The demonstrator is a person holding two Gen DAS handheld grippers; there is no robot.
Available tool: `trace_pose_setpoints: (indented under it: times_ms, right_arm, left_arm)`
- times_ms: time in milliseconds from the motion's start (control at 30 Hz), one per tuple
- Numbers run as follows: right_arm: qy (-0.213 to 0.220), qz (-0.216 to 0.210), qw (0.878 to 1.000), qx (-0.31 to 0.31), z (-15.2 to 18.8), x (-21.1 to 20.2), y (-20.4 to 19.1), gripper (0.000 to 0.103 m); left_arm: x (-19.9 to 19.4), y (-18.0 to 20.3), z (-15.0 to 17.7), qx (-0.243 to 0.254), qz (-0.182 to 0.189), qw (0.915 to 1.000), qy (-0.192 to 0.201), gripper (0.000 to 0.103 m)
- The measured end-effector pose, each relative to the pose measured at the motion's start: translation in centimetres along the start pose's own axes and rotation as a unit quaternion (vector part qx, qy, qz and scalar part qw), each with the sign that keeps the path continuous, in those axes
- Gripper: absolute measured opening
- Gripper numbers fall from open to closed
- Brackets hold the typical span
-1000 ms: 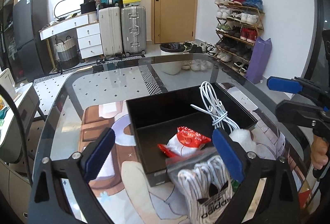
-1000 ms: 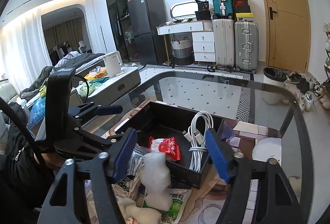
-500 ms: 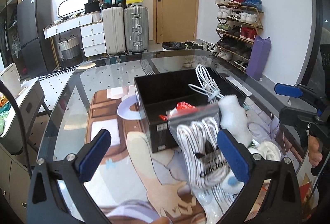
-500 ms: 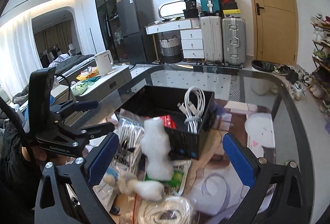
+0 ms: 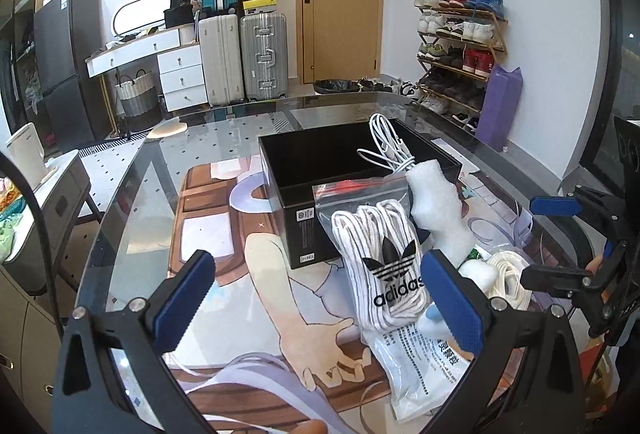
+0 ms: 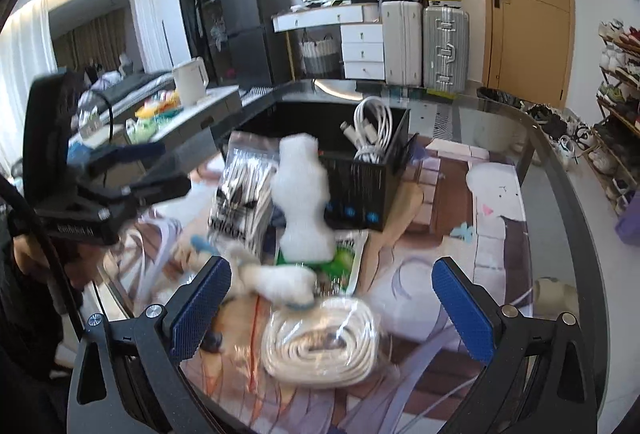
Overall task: Organize soft objects
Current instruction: 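Grasp the bagged rope coil with right tool while left tool reaches adidas bag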
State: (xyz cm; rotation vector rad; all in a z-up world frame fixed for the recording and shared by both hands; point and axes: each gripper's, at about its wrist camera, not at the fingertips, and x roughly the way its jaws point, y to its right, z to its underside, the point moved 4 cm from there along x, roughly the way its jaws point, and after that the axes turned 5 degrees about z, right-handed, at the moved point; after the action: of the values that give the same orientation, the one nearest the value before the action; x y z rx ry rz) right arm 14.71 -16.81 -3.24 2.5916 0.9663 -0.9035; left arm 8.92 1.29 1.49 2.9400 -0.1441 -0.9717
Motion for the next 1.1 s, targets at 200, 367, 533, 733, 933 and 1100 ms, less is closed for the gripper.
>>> trace_pose_setpoints:
  times_ms: [200, 367, 533, 733, 933, 1100]
  right_arm:
    - [-0.020, -0.005, 1.000, -0.008, 0.9, 0.7, -0.3, 0.102]
    - [-0.042, -0.003, 0.999, -0.023, 1.3, 1.6, -0.7, 0.102]
    - [-0.060, -0.007, 0.997, -0.051, 2.0, 2.3, -1.6, 0.102]
    - [-0.083, -0.012, 0.994, -0.074, 2.9, 3.3, -2.5, 0.102]
    - [-0.104, -0.002, 0.990, -0.099, 3.9, 4.3, -3.3, 0.102]
    - [-0.111, -0.018, 0.991, -0.078, 4.0, 4.7, -2.6, 0.102]
  left_arm:
    - [0.1, 0.2, 0.2, -0.001, 0.002, 1.0000, -0.001, 0.103]
    - [0.5, 0.4, 0.6, 0.002, 0.003, 1.0000, -0.009, 0.103]
    - [0.8, 0.4, 0.9, 0.006, 0.000, 0.9999, -0.016, 0.103]
    - [0.9, -0.3, 0.8, -0.001, -0.002, 0.9999, -0.016, 0.103]
    - [1.0, -0.5, 0.8, -0.004, -0.002, 0.9999, -0.017, 0.103]
    - [1.2, -0.6, 0.9, -0.005, 0.000, 0.9998, -0.018, 0.103]
